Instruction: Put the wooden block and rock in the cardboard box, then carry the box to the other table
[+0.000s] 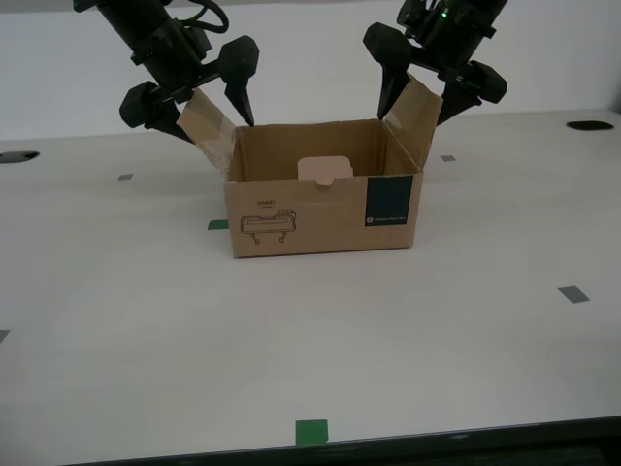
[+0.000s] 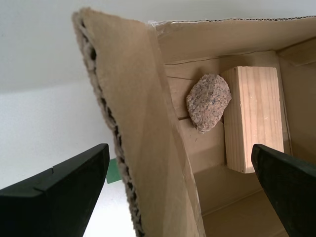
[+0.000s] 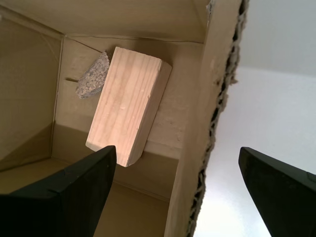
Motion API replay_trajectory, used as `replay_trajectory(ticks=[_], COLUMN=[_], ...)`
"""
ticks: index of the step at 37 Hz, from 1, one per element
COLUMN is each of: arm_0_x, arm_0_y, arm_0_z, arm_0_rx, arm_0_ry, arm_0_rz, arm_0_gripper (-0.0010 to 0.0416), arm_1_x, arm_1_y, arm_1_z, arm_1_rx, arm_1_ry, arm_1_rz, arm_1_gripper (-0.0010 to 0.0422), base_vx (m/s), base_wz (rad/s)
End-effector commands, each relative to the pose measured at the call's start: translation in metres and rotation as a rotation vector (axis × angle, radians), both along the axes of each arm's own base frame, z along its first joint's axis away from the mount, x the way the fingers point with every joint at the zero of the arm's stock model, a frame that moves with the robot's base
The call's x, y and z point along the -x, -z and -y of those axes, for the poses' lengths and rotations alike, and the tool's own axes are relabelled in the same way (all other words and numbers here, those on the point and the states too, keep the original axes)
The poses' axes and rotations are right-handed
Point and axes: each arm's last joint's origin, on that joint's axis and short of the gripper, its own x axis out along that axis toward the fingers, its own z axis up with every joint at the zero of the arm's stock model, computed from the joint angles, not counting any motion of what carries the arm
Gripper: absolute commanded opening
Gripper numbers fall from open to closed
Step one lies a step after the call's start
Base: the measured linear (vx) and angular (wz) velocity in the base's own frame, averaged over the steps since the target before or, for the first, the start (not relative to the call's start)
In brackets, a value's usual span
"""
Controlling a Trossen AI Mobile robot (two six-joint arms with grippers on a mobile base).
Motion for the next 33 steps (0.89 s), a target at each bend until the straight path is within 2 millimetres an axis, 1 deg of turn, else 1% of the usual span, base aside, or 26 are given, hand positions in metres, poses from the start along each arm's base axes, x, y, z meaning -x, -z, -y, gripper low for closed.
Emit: replay_trajectory(ticks=[1, 7, 11, 20, 29, 33], arm_0_x=[0.0001, 0.0, 0.0001, 0.0, 0.0004, 0.0004], arm_0_y=[-0.0005, -0.0006, -0.0005, -0.0006, 0.0, 0.0], arm_0_z=[-0.0004, -0.0004, -0.0004, -0.0004, -0.0003, -0.0002], arm_0_rx=[-0.006, -0.007, -0.007, -0.008, -0.009, -0.011], arm_0_ry=[0.01, 0.018, 0.018, 0.019, 0.027, 0.037], arm_0_rz=[-0.005, -0.008, -0.008, -0.009, -0.015, -0.02], arm_0_gripper=[0.0325, 0.0275, 0.0232, 0.0148, 0.0086, 0.005], arm_1_x=[0.0002, 0.0004, 0.0003, 0.0, -0.0005, -0.0007], arm_1_y=[0.0, 0.0001, 0.0001, -0.0001, -0.0003, -0.0004], arm_1_z=[0.0002, 0.0001, 0.0002, 0.0002, 0.0004, 0.0005], arm_1_rx=[0.004, 0.004, 0.004, 0.005, 0.011, 0.012], arm_1_ry=[-0.001, -0.003, -0.004, -0.004, -0.013, -0.014], arm_1_rz=[-0.003, -0.006, -0.006, -0.002, 0.0, 0.002], arm_1_gripper=[0.0393, 0.0381, 0.0354, 0.0257, 0.0167, 0.0114], base_vx=[0.0, 0.0, 0.0, 0.0, 0.0, 0.0], base_wz=[0.0, 0.0, 0.0, 0.0, 0.0, 0.0])
